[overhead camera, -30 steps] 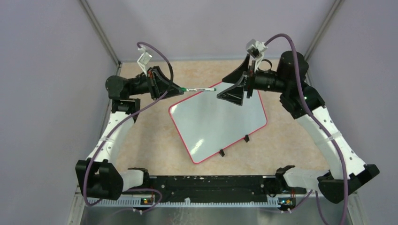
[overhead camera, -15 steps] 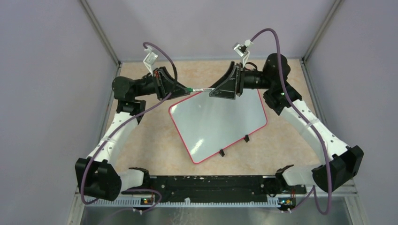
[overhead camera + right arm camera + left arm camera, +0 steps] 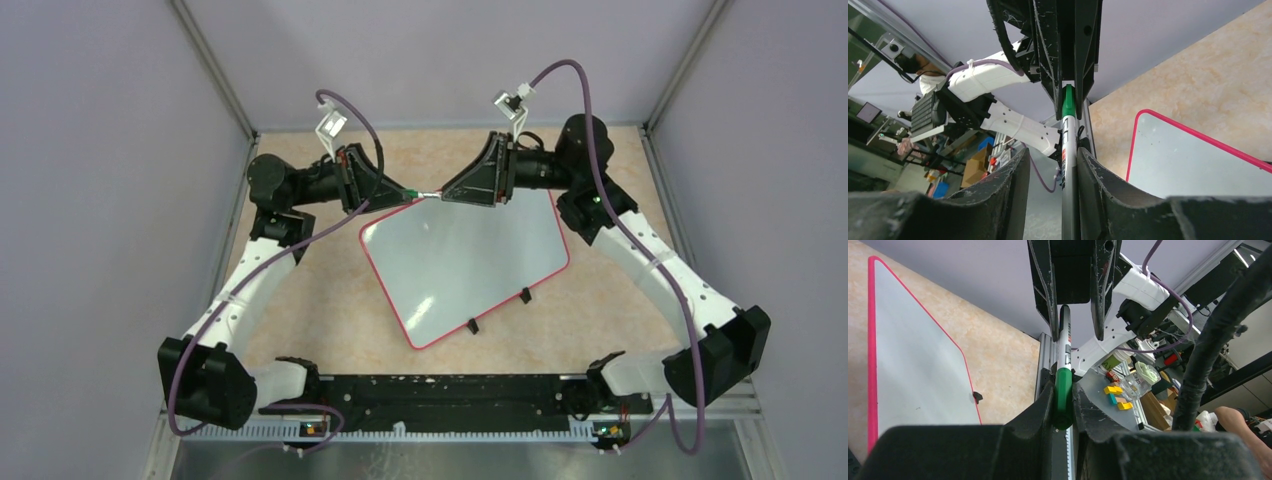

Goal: Write a sentence on the whiteboard
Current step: Open the whiteboard marker at the center of the board.

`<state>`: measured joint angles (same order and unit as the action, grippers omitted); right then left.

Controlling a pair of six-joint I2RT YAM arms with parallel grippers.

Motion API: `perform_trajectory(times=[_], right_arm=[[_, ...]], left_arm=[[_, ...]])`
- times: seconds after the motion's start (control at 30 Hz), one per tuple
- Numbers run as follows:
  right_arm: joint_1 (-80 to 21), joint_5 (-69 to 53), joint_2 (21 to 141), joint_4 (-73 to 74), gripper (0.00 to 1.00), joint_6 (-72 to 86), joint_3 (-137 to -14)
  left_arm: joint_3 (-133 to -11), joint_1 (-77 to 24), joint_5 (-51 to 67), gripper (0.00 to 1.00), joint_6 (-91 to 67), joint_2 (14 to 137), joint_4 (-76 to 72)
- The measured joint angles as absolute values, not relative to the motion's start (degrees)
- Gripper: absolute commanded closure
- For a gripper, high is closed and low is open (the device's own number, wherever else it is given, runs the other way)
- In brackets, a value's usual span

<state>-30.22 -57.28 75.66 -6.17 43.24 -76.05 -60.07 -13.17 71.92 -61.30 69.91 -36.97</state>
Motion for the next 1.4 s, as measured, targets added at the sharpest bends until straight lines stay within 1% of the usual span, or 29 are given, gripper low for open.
perform_trajectory(times=[0.3,0.4,0.6,0.73,0.87,0.93,1.1,1.17,1.23,1.4], right_arm=[[-31.99,-56.47,76.14,-4.54,0.63,40.62,-76.05],[-32.56,-56.42,76.60,-3.97,0.59,40.21,-76.05],[-33.10,-56.47,76.69,-3.22,0.59,39.99,-76.05],[-33.10,-56.16,76.69,-2.87,0.65,39.62,-76.05],[-33.08,-55.51,76.99,-2.44,0.76,39.59,-76.05],[-33.06,-55.42,77.41,-2.55,0.77,39.83,-76.05],[-32.93,-55.44,77.69,-2.55,0.77,40.36,-76.05],[-32.95,-55.46,77.69,-2.55,0.72,40.53,-76.05],[-32.93,-55.53,77.69,-2.55,0.70,40.64,-76.07],[-32.93,-55.51,77.69,-2.57,0.71,40.71,-76.18]], left_arm=[[-60.75,-13.98,71.50,1.00,-59.61,69.91,-34.46],[-60.75,-14.02,71.00,1.00,-59.53,69.93,-34.30],[-60.75,-14.02,70.00,1.00,-59.75,69.93,-34.83],[-60.90,-14.02,69.73,1.00,-58.00,69.89,-33.08],[-60.97,-14.02,69.60,1.00,-56.80,69.63,-31.66],[-60.97,-14.02,69.60,1.00,-56.64,69.45,-31.48],[-60.97,-14.04,69.58,1.00,-56.64,69.38,-31.29],[-60.97,-14.06,69.58,1.00,-56.64,69.36,-31.29],[-60.97,-14.06,69.58,1.00,-56.64,69.36,-31.29],[-60.84,-14.09,69.47,1.00,-56.64,69.17,-31.22]])
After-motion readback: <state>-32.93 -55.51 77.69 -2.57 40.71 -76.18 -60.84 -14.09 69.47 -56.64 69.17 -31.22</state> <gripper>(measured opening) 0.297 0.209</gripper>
